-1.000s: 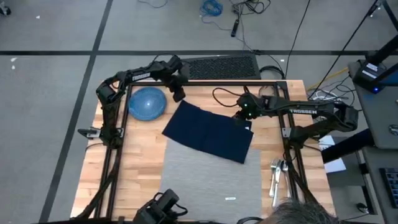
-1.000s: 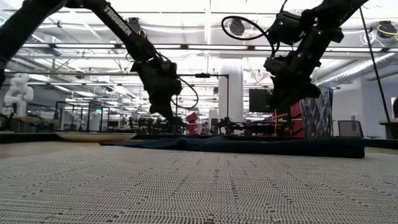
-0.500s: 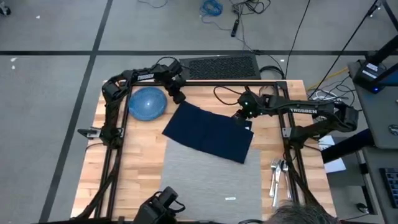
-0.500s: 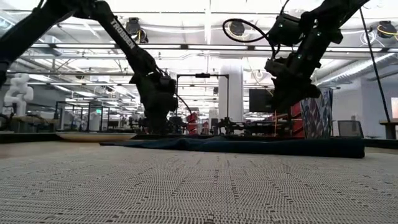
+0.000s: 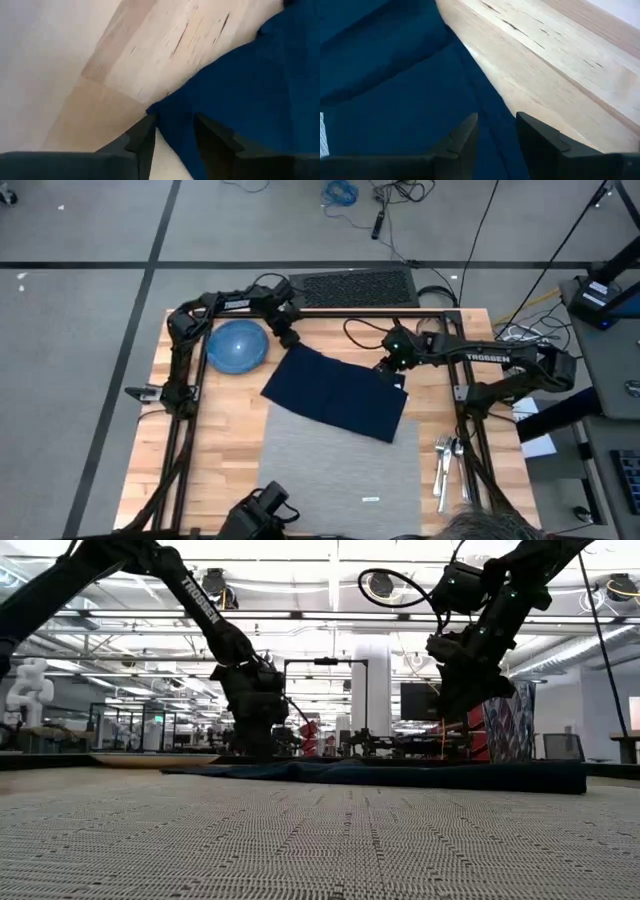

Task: Set table place
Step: Fold the dark blue napkin

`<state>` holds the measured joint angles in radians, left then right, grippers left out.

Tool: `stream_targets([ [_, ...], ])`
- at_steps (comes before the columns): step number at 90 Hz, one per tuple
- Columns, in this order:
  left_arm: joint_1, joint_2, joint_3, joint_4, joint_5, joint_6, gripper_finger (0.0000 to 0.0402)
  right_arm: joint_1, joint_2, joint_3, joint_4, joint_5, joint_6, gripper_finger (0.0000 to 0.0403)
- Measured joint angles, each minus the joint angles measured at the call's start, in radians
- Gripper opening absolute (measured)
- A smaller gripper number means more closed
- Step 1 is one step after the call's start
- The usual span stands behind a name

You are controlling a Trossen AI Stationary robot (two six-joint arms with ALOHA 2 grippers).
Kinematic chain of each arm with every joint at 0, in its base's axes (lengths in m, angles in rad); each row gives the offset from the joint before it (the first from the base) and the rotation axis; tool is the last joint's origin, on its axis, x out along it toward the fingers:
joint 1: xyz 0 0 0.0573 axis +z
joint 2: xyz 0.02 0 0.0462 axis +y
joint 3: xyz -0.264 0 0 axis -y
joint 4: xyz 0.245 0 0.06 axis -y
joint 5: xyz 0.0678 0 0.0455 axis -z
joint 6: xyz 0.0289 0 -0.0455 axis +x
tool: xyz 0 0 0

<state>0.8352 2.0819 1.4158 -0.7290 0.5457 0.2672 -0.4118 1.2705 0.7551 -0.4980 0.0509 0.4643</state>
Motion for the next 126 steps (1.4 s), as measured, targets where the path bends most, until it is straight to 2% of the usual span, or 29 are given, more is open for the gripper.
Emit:
stream_targets([
  [10,0.0,0.0,0.0,-0.007,0.0,0.0,0.0022,0.0,0.0,0.0,0.0,0.0,-0.005,0.0123],
  [20,0.0,-0.002,0.0,-0.014,0.002,-0.001,0.0004,0.0,0.0,0.0,0.0,0.0,-0.005,0.0123],
  [58,-0.006,-0.171,0.001,-0.053,0.032,-0.026,0.0,0.0,0.0,0.0,0.001,0.0,-0.009,0.0123],
  [94,-0.081,-0.19,0.001,-0.142,0.044,-0.025,0.0,-0.002,0.0,0.0,-0.01,0.0,-0.015,0.0123],
  [102,-0.103,-0.212,0.002,-0.144,0.013,-0.025,0.0,-0.015,0.0,-0.003,-0.05,-0.003,-0.008,0.0123],
  [112,-0.121,-0.239,0.002,-0.158,-0.097,-0.023,0.0,-0.035,0.0,-0.04,-0.066,-0.045,-0.003,0.0123],
  [126,-0.127,-0.275,0.002,-0.171,-0.108,-0.018,0.0,-0.038,0.0,-0.098,-0.024,-0.108,0.03,0.0123],
])
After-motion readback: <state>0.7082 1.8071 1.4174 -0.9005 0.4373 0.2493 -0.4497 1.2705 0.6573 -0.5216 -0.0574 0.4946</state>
